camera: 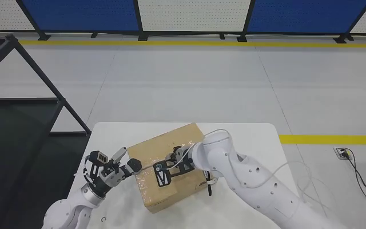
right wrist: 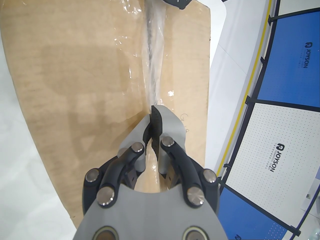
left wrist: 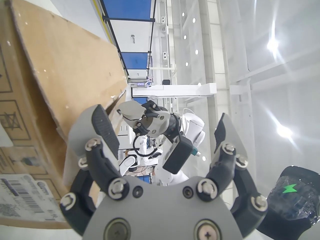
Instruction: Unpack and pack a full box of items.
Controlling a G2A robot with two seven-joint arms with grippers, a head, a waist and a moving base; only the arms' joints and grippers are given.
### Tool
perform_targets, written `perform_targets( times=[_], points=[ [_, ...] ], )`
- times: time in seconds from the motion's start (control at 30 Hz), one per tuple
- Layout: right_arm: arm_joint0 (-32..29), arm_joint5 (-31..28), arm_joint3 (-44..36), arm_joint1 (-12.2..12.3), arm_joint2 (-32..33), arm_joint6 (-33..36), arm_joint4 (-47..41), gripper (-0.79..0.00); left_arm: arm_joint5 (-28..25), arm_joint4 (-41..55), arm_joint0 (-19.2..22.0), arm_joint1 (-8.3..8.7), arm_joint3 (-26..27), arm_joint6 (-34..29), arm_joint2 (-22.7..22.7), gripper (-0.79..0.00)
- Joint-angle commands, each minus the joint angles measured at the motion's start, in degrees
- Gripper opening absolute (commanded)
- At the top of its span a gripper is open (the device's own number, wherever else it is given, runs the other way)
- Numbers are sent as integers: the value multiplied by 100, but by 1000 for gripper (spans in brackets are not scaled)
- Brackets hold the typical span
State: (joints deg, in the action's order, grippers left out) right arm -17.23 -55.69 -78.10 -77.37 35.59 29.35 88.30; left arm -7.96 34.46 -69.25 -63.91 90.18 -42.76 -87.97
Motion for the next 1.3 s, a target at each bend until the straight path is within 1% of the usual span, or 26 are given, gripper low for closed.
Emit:
perform_targets(
  times=[0.0, 0.2, 0.23, 0.3, 0.33, 0.37, 0.4, 0.8, 1.07, 1.27],
  points=[
    [2, -5, 25, -11, 0, -3, 7, -785, 15, -19, 27, -2, -48, 7, 33, 0],
    [4, -32, 91, -40, 6, -3, 21, -785, 30, -63, 98, -9, -192, 25, 109, 0],
    [5, -29, 99, -44, 10, 2, 31, -708, 24, -70, 106, -10, -214, 28, 119, 0],
    [1, -16, 110, -50, 28, -3, 37, -468, 22, -78, 120, -13, -255, 49, 137, 0],
    [-6, -11, 110, -51, 36, -4, 42, -200, 17, -86, 127, -13, -269, 55, 145, 0],
    [-15, -5, 115, -52, 48, -1, 43, -25, 21, -91, 132, -14, -283, 60, 155, 0],
    [-24, -2, 115, -53, 58, 7, 41, 0, 20, -104, 139, -15, -293, 59, 163, 0],
    [-154, 21, 106, -44, 215, 17, 33, 0, 54, -150, 173, -17, -331, 80, 215, 0],
    [-263, -231, 7, 7, 346, 65, 21, 0, 58, -179, 189, -17, -338, 83, 242, 0],
    [-269, -231, -51, 71, 292, 179, -153, 0, 47, -172, 181, -18, -334, 98, 246, 0]
  ],
)
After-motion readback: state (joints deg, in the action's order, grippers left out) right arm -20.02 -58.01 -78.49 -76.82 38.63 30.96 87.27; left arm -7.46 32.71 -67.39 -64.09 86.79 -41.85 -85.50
